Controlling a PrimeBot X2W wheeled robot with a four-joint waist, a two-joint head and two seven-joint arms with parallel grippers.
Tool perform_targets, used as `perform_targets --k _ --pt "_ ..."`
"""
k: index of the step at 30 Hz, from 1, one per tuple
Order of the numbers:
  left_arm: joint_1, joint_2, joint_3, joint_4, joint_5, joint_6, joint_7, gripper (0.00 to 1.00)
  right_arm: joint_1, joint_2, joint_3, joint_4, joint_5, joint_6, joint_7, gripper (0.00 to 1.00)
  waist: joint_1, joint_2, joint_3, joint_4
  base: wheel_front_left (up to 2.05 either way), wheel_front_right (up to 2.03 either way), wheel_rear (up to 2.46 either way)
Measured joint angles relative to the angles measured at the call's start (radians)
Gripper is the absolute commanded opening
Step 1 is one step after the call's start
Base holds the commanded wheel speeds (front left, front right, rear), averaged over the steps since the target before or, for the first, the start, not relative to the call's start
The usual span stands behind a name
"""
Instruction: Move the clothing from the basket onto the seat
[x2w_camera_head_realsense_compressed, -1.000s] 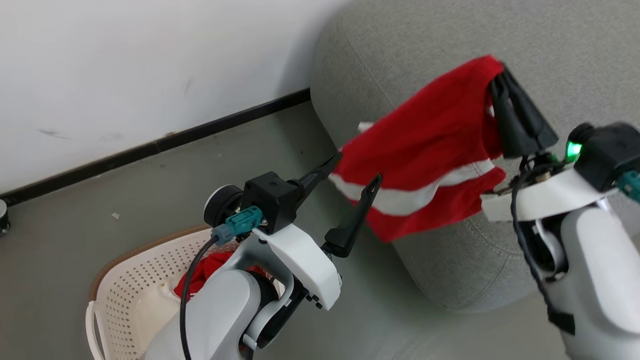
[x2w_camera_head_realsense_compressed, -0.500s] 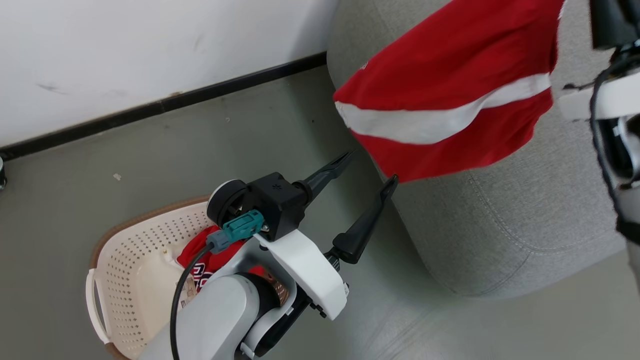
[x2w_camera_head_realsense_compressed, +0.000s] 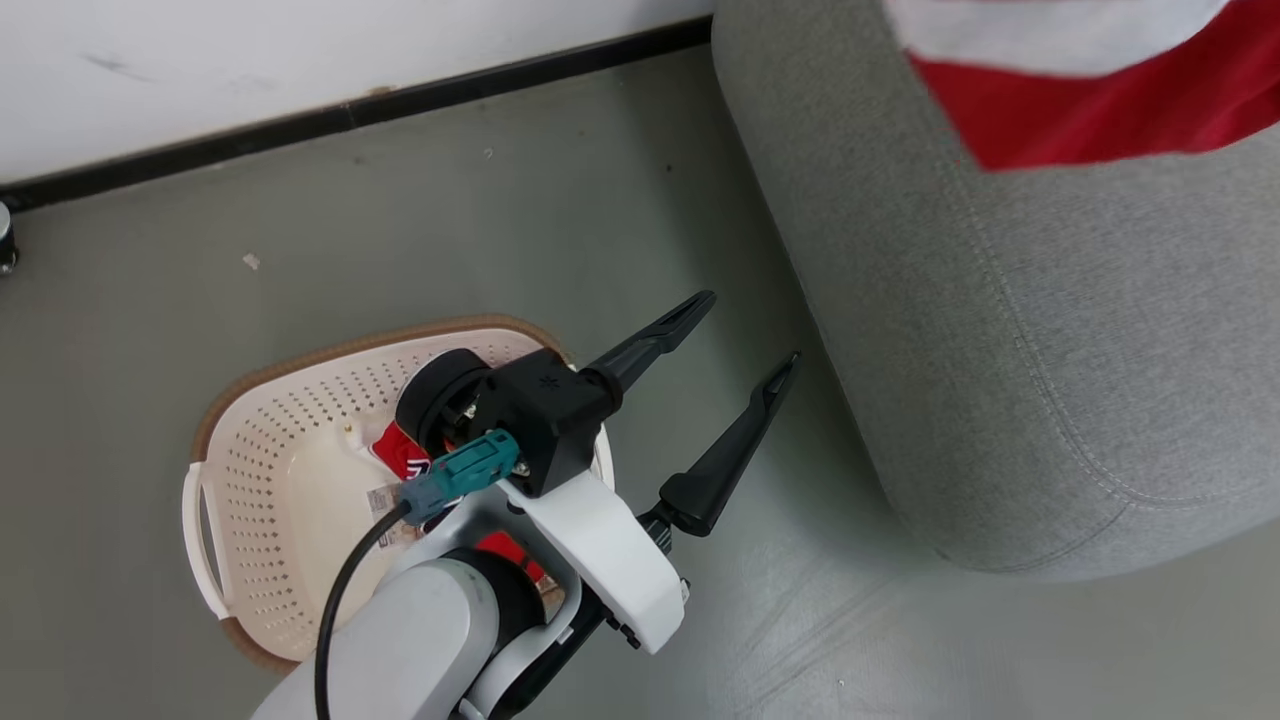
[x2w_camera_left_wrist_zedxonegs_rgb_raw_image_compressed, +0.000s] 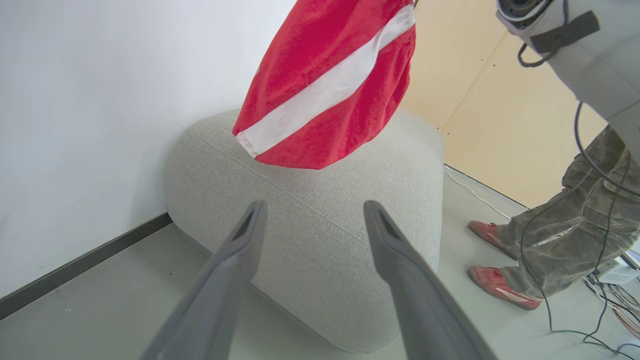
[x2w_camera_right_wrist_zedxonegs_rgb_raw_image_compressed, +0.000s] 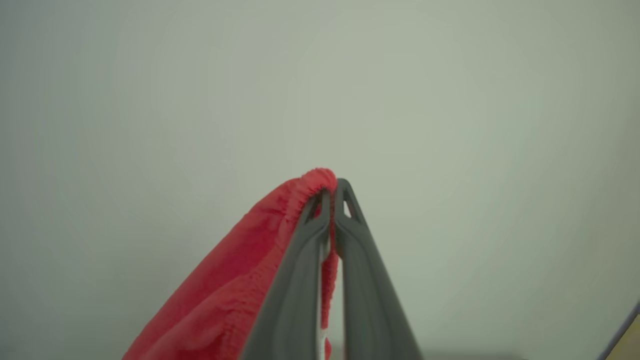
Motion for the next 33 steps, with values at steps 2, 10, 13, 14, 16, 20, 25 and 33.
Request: perform_targets --k 2,10,13,14,16,20,25,33 --pt "-0.002 0.004 -0.001 -0.013 0.000 0.000 0.008 1.00 -0.033 -0.022 -0.028 0.013 -0.013 0.000 0.008 0.00 -0.0001 0.0000 0.016 0.008 0.00 0.00 0.00" --pt "-0.012 0.017 -0.001 -0.051 0.015 0.000 0.028 1.00 -0.132 -0.082 -0.055 0.056 -0.069 0.000 0.020 0.00 0.0000 0.0000 0.079 0.039 0.00 0.00 0.00" --pt "-0.014 0.021 -0.001 -0.061 0.015 0.000 0.036 1.00 -0.168 -0.094 -0.066 0.069 -0.079 0.000 0.027 0.00 0.0000 0.0000 0.103 0.050 0.00 0.00 0.00" --pt "-0.014 0.022 -0.001 -0.063 0.015 0.000 0.037 1.00 -0.177 -0.096 -0.071 0.071 -0.083 0.000 0.027 0.00 0.0000 0.0000 0.111 0.054 0.00 0.00 0.00" --pt "-0.020 0.024 -0.001 -0.070 0.015 0.000 0.040 1.00 -0.194 -0.098 -0.082 0.078 -0.091 0.000 0.027 0.00 0.0000 0.0000 0.126 0.061 0.00 0.00 0.00" --pt "-0.023 0.024 0.000 -0.084 0.016 0.000 0.045 1.00 -0.212 -0.099 -0.131 0.110 -0.091 0.000 0.027 0.00 0.0000 0.0000 0.157 0.075 0.00 0.00 0.00" --pt "-0.042 0.028 0.002 -0.092 0.016 -0.001 0.052 1.00 -0.207 -0.098 -0.199 0.186 -0.097 0.000 0.027 0.00 0.0000 0.0000 0.196 0.092 0.00 0.00 0.00" --pt "-0.063 0.047 0.006 -0.101 0.018 -0.007 0.054 1.00 -0.191 -0.077 -0.335 0.299 -0.113 0.000 0.070 0.00 0.0000 0.0000 0.251 0.118 0.00 0.00 0.00"
